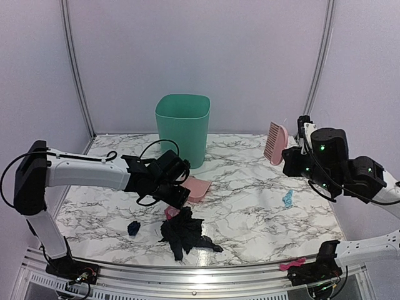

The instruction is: Sweep away the paper scraps from the table

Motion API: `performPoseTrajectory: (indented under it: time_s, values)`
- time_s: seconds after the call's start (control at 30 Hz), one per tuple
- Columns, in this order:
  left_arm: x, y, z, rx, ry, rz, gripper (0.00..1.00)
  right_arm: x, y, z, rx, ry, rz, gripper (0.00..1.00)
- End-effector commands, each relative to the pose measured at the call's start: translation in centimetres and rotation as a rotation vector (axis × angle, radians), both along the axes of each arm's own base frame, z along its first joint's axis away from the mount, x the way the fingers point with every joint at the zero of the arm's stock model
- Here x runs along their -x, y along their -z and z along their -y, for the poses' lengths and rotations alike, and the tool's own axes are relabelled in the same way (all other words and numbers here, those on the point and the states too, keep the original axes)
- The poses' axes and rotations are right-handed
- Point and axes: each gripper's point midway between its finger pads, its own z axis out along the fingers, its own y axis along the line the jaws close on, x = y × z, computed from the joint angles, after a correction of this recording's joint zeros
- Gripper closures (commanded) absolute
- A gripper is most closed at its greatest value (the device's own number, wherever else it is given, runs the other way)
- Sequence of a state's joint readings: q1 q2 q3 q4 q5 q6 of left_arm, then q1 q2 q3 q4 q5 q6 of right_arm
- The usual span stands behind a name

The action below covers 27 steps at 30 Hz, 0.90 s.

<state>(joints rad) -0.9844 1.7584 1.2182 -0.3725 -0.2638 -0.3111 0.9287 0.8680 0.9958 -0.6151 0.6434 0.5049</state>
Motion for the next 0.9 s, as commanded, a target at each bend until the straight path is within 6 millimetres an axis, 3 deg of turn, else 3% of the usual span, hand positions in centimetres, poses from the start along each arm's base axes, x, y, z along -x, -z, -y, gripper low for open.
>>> performPoseTrajectory:
  time_s: [0.0, 0.2, 0.43, 0.87]
  values:
    - [-0.5, 1.0, -1.0, -0.053, -0.081, 0.030, 0.29, -0.2, -0.4, 0.6, -0.006, 0.025, 0.019, 1.00]
    - [-1.1, 1.2, -0.5, 0.009, -0.109, 0.114, 0.33, -0.3, 0.3, -0.2, -0.012, 0.002, 0.010, 1.00]
    - [-0.6, 2.9, 0.3, 0.054, -0.086, 0.089, 0.34, -0.3, 0.4, -0.3, -0.014, -0.004, 0.006, 1.00]
    - [-0.9, 4.2, -0.6, 0.084, -0.135, 0.140, 0.38, -0.6, 0.6, -1.0, -0.009, -0.021, 0.008, 1.00]
